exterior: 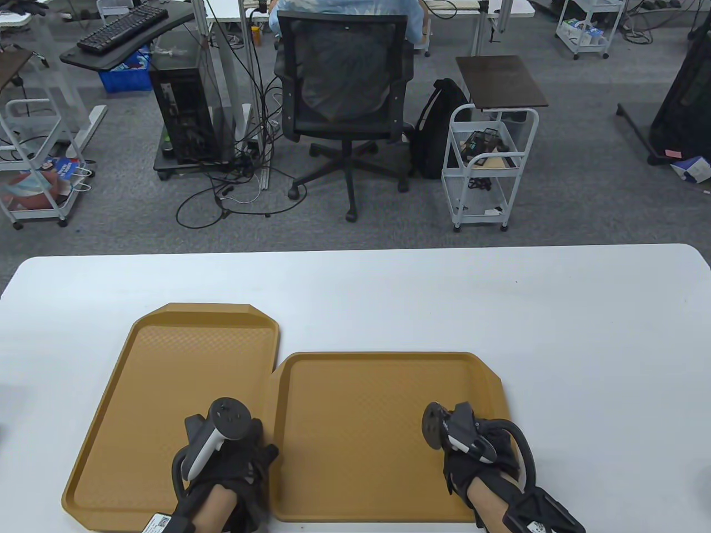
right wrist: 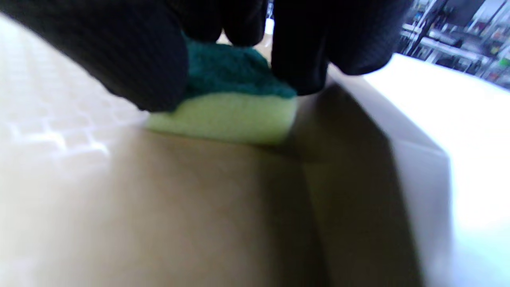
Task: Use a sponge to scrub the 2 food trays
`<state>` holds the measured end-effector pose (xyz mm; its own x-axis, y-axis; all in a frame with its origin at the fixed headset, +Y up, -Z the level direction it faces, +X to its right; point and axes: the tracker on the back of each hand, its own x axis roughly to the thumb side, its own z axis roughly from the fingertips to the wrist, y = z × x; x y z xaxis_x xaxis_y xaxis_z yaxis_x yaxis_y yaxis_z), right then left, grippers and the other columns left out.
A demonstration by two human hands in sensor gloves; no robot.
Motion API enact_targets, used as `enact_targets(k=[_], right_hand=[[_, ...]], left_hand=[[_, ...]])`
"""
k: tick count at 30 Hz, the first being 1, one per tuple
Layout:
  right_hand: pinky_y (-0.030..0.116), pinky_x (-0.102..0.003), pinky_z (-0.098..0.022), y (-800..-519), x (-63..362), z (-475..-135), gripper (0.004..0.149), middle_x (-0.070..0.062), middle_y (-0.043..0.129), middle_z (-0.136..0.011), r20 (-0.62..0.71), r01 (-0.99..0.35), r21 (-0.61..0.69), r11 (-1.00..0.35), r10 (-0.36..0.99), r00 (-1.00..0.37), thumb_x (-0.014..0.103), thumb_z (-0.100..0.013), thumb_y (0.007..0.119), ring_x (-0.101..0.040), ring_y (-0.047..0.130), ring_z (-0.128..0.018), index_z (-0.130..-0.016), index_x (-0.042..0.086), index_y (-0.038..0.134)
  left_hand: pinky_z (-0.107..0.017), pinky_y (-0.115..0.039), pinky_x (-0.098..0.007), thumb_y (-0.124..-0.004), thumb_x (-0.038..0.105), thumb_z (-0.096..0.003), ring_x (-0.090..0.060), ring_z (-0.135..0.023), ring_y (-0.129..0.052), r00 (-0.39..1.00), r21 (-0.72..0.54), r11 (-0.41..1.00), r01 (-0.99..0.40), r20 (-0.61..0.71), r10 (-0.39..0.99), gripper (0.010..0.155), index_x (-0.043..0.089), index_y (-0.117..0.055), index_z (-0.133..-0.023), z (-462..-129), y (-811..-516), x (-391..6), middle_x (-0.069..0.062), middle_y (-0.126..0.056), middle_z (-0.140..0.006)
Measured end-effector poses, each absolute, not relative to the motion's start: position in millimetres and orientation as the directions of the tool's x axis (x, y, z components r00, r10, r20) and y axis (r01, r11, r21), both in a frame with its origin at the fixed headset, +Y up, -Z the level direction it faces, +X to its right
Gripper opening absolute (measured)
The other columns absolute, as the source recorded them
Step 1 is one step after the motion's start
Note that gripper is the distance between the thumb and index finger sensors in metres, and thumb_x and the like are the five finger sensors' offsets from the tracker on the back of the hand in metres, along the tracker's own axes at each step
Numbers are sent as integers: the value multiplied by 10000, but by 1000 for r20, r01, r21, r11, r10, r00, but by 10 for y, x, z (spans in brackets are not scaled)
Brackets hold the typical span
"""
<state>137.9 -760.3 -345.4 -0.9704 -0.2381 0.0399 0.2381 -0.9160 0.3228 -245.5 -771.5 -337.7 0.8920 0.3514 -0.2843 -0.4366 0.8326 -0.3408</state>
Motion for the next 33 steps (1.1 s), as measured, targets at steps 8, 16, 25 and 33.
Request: enact_targets(k=[8, 16, 25, 33], right_hand=[[760, -556, -620, -7649, 1358, -3402, 707, -132, 507, -1128, -16, 217, 210, -953, -225, -974, 469, -464, 827, -409, 840, -839, -1062, 218, 547], [737, -571, -617, -7563, 1533, -3399, 738, -100, 508, -1138, -15, 54, 207, -977, -59, -998, 396, -433, 929, -427, 822, -825, -1062, 295, 556], [740, -559, -623, -7220, 2087, -3088, 713, -81, 517, -1138, -43, -104, 66, -992, 101, -994, 381, -428, 935, -427, 810, -838, -1048, 284, 597], [728, -563, -636, -7054, 2446, -2866, 713, -72, 510, -1145, -43, -206, -27, -978, 207, -977, 377, -428, 936, -427, 795, -857, -1050, 290, 597]], left_hand=[[-508, -761, -497, -806, 535, -431, -272, -463, -943, 927, -321, 881, -348, -256, 273, 732, 222, -630, -1069, -3338, -7678, -2365, -52, -942, -619], [-490, -788, -486, -882, 630, -369, -264, -456, -970, 945, -279, 921, -272, -256, 201, 820, 220, -688, -1053, -3287, -7644, -2303, -35, -977, -632], [-459, -810, -486, -963, 596, -346, -265, -393, -977, 929, -263, 922, -283, -314, 196, 847, 176, -710, -1038, -3296, -7640, -2261, -83, -1004, -617], [-472, -781, -493, -954, 589, -366, -258, -364, -923, 839, -228, 835, -501, -367, 402, 752, 177, -798, -976, -3350, -7565, -2430, -47, -966, -568]])
